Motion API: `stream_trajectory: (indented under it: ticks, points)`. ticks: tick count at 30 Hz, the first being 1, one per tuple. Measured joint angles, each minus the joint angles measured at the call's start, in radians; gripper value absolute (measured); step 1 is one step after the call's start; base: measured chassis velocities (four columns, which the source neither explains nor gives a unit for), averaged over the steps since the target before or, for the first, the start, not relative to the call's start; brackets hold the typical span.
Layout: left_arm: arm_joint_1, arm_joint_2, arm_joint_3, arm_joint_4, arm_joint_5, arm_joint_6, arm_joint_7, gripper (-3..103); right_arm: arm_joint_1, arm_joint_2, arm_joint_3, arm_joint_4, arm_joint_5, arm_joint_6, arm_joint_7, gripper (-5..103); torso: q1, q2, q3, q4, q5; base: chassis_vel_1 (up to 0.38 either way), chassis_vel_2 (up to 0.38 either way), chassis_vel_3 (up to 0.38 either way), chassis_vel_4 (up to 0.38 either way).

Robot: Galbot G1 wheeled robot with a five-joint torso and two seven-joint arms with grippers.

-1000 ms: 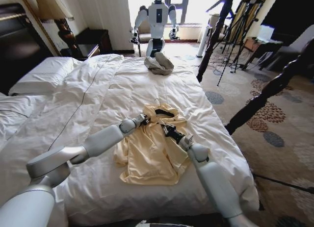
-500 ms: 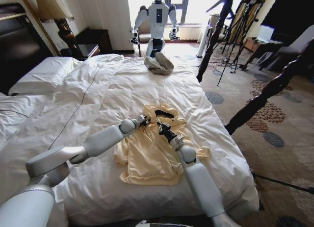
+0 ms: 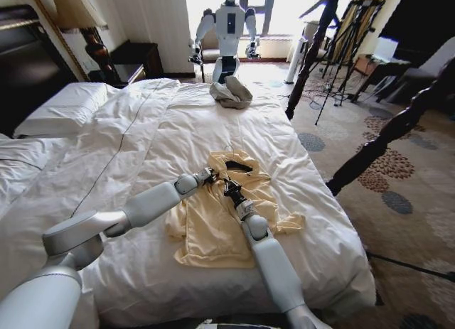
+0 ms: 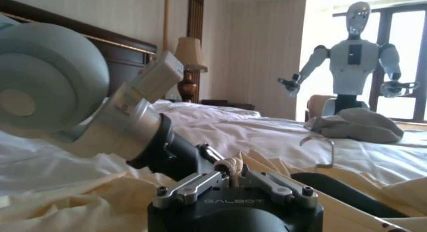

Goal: Pick up the clothes from the bed and hang them on the clothes hanger.

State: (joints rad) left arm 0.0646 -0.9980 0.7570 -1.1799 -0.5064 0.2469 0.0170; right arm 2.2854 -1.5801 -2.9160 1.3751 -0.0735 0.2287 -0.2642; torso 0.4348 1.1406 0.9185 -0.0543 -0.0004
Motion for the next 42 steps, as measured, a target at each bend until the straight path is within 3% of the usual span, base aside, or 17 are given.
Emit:
stream_trajectory:
  ticks: [3,8,11,13,15,16,18,20,22,27,28,32,33,36,42]
  points:
    - [0.001,0.001,0.000,0.000,0.000,0.000,0.000,23,-0.018,0.007,0.000,-0.001,0.023,0.030,-0.052,0,0.000,0.000,0.000,-0.0001,-0.0001,0.000,0.000,0.000,0.000]
    - [-0.001,0.003,0.001,-0.003,-0.003,0.001,-0.001,23,-0.067,0.017,-0.001,0.068,0.069,0.032,0.019,0,0.000,0.000,0.000,0.0000,0.0000,0.000,0.000,0.000,0.000]
    - [-0.004,0.004,0.001,-0.005,-0.005,0.002,-0.001,23,-0.093,0.096,-0.002,0.195,0.224,-0.086,0.006,0,0.000,0.000,0.000,-0.0001,-0.0001,0.000,0.000,0.000,0.000]
    - [-0.004,0.005,0.001,-0.006,-0.005,0.003,-0.001,23,-0.097,0.123,-0.001,0.226,0.257,-0.128,-0.008,0,0.000,0.000,0.000,-0.0002,0.0000,0.000,0.000,0.000,0.000]
    - [-0.005,0.007,0.002,-0.010,-0.006,0.005,-0.002,23,-0.113,0.217,-0.001,0.323,0.372,-0.287,-0.067,0,0.000,0.000,0.000,-0.0002,0.0000,0.000,0.000,0.000,0.000]
    - [-0.005,0.007,0.002,-0.010,-0.006,0.005,-0.002,23,-0.113,0.217,-0.001,0.323,0.372,-0.287,-0.067,0,0.000,0.000,0.000,-0.0002,0.0000,0.000,0.000,0.000,0.000]
    - [-0.005,0.007,0.002,-0.014,-0.006,0.009,-0.004,23,-0.132,0.294,-0.001,0.392,0.453,-0.389,-0.105,0,0.000,0.000,0.000,0.0000,0.0002,0.000,0.000,0.000,0.000]
    - [-0.004,0.004,0.003,-0.016,-0.007,0.012,-0.008,23,-0.158,0.330,-0.001,0.424,0.467,-0.423,-0.120,0,0.000,0.000,0.000,0.0001,0.0003,0.000,0.000,0.000,0.000]
    - [-0.004,0.003,0.004,-0.019,-0.008,0.013,-0.009,23,-0.167,0.333,-0.002,0.427,0.449,-0.421,-0.129,0,0.000,0.000,0.000,0.0001,0.0006,0.000,0.000,0.000,0.000]
    - [-0.009,0.002,0.015,-0.025,-0.016,0.021,-0.015,23,-0.184,0.347,-0.001,0.439,0.296,-0.358,-0.194,0,0.000,0.000,0.000,0.0001,0.0003,0.000,0.000,0.000,0.000]
    - [-0.012,-0.001,0.019,-0.026,-0.019,0.024,-0.018,23,-0.186,0.314,0.000,0.415,0.156,-0.269,-0.193,0,0.000,0.000,0.000,0.0002,0.0004,0.000,0.000,0.000,0.000]
    - [-0.013,-0.004,0.023,-0.027,-0.021,0.026,-0.020,23,-0.207,0.252,0.000,0.373,0.036,-0.170,-0.134,0,0.000,0.000,0.000,0.0002,0.0000,0.000,0.000,0.000,0.000]
    - [-0.014,-0.005,0.024,-0.028,-0.023,0.029,-0.023,23,-0.236,0.183,0.000,0.344,-0.011,-0.118,-0.075,0,0.000,0.000,0.000,0.0002,0.0003,0.000,0.000,0.000,0.000]
    - [-0.014,-0.004,0.026,-0.030,-0.025,0.030,-0.025,23,-0.252,0.149,0.000,0.331,-0.010,-0.101,-0.059,0,0.000,0.000,0.000,0.0001,0.0000,0.000,0.000,0.000,0.000]
    - [-0.013,0.002,0.027,-0.033,-0.030,0.031,-0.026,23,-0.233,0.087,0.000,0.280,-0.021,-0.070,-0.127,0,0.000,0.000,0.000,-0.0002,-0.0003,0.000,0.000,0.000,0.000]
